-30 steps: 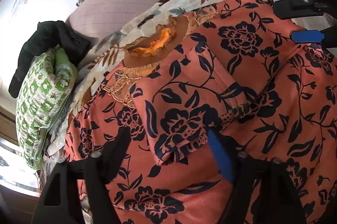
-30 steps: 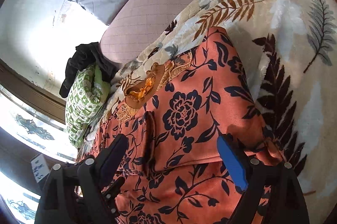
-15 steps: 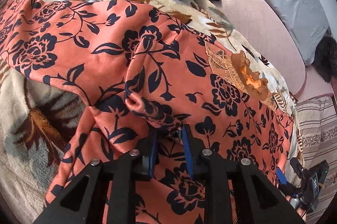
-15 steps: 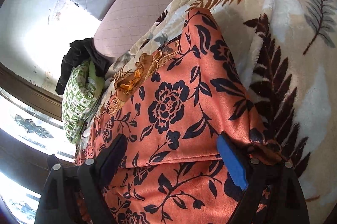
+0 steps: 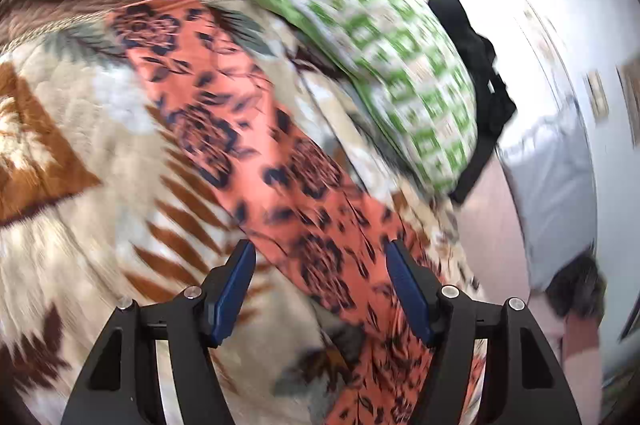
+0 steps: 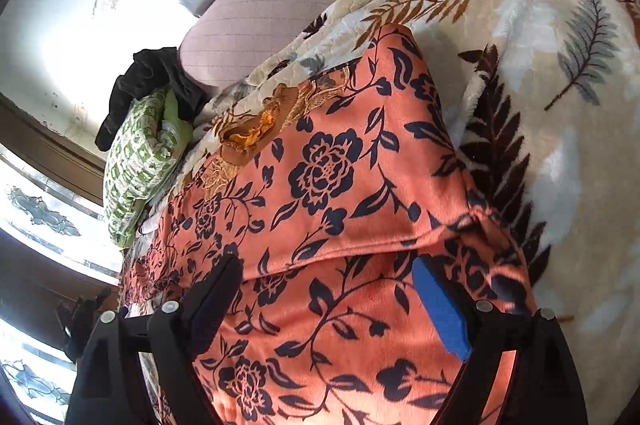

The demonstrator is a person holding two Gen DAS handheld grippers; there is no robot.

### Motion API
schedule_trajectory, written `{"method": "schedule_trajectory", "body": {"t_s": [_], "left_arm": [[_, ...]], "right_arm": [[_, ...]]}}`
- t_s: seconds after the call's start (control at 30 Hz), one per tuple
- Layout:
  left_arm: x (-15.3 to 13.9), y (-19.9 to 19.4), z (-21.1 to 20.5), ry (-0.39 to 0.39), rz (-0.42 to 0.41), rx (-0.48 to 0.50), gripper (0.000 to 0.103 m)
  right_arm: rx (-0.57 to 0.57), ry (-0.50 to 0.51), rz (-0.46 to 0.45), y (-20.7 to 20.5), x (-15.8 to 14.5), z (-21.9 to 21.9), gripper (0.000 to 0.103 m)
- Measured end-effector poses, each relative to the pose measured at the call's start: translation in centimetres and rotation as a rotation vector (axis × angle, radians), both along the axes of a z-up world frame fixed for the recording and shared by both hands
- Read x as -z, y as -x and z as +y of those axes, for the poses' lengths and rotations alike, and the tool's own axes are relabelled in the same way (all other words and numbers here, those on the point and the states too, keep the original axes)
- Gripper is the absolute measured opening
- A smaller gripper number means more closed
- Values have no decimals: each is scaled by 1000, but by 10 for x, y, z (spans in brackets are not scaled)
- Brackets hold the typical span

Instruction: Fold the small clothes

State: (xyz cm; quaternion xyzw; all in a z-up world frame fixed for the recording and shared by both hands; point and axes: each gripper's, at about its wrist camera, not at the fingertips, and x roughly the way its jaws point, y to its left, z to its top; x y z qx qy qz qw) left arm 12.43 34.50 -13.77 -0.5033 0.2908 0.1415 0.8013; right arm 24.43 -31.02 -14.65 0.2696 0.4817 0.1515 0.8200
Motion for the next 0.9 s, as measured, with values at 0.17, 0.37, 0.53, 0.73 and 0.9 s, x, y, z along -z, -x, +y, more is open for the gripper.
{"method": "schedule_trajectory", "body": {"t_s": [0.17, 0.37, 0.53, 0.73, 0.9], "left_arm": [[28, -15, 86, 109, -30, -79, 68], [51, -19, 123, 148, -21, -178, 67], [49, -19, 132, 113, 43, -241, 65], [43, -37, 146, 32, 214, -239, 4], [-68, -52, 76, -352, 86, -88, 4]], "right_arm": [[-13, 28, 12, 37, -6, 12, 89], [-23, 70, 41, 59, -8, 23, 89], [-20, 81, 45, 59, -10, 27, 89], [-9, 81, 51, 61, -5, 26, 89], [31, 55, 37, 66, -3, 11, 89]]}}
